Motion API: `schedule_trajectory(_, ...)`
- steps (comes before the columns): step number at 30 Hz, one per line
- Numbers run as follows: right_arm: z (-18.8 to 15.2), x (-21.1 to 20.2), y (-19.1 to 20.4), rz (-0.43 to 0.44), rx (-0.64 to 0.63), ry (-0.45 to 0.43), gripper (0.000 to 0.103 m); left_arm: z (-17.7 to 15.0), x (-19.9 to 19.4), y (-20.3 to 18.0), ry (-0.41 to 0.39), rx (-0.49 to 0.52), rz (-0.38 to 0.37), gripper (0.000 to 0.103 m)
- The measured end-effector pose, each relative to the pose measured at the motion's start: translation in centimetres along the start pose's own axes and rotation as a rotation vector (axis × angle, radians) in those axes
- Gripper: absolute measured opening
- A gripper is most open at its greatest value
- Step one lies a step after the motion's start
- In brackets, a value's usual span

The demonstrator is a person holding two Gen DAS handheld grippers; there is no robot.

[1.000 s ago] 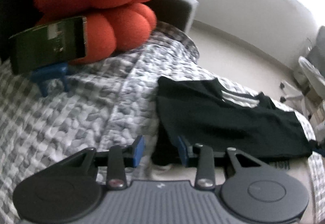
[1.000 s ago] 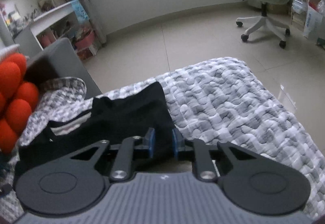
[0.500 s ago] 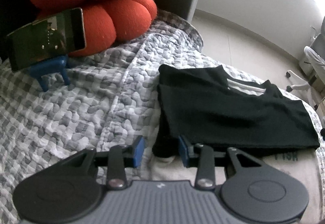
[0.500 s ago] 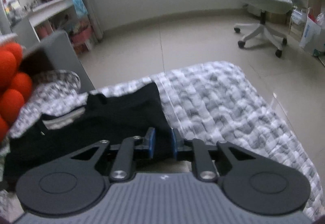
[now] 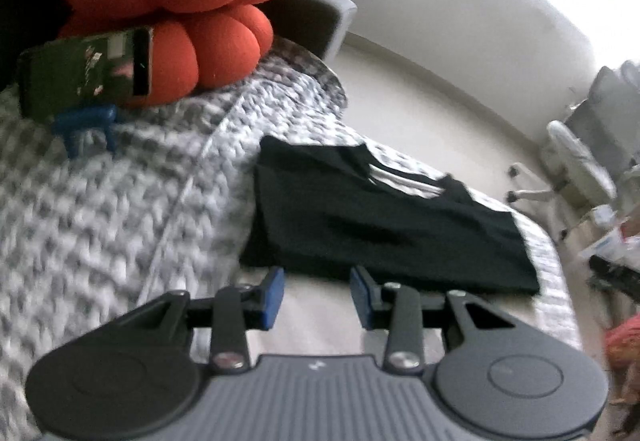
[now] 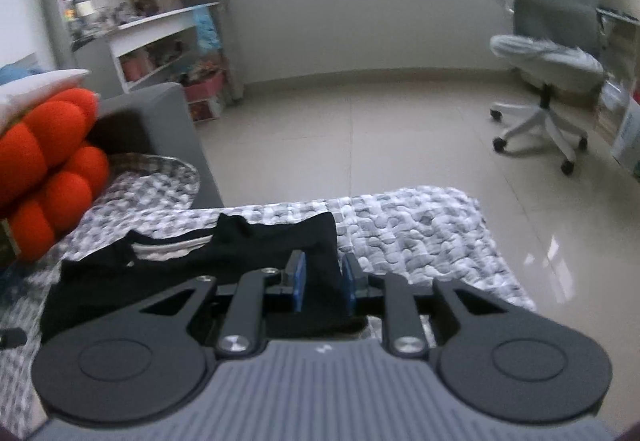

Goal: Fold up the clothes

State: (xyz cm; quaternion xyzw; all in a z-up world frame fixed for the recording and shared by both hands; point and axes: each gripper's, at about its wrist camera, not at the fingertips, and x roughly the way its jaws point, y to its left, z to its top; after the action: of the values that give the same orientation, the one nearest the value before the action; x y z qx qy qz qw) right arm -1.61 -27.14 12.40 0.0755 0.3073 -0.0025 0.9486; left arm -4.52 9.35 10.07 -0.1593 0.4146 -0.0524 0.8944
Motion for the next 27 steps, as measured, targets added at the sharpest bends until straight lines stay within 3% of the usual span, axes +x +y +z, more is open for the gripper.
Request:
schedule_trajectory(4, -3.2, -4.5, -3.2, 0.051, 0.020, 0.004, 0.026, -3.2, -5.6, 2.3, -0.019, 0.056, -0.001, 0.038)
schedule_trajectory(6, -5.8, -5.9, -5.2, 0.089, 0.035, 0.040, 0.027, -5.2, -7.5, 3.5, -0.011, 0.063, 0.010, 0.039)
schedule_trajectory(9, -9.9, -7.2, -7.6, 0.134, 0.096, 0.110, 0.027, -8.7, -8.6, 4.9, 0.027, 0.030, -0.033, 0.040)
schedule_trajectory(14, -14.3, -9.3, -8.1, 0.195, 0.126, 0.164, 0.027, -13.5, -8.6, 5.0, 0.066, -0.006, -0.096, 0.040)
schedule_trajectory(18, -14.9, -10.4, -7.6, 0.248, 0.106, 0.170, 0.030, -15.9, -7.9, 5.2, 0.071, -0.042, -0.111, 0.040)
schedule_trajectory(27, -17.6, -9.9, -7.7, 0.220, 0.081, 0.276, 0.031, -18.2, -6.4, 5.1, 0.077, -0.052, -0.086, 0.038)
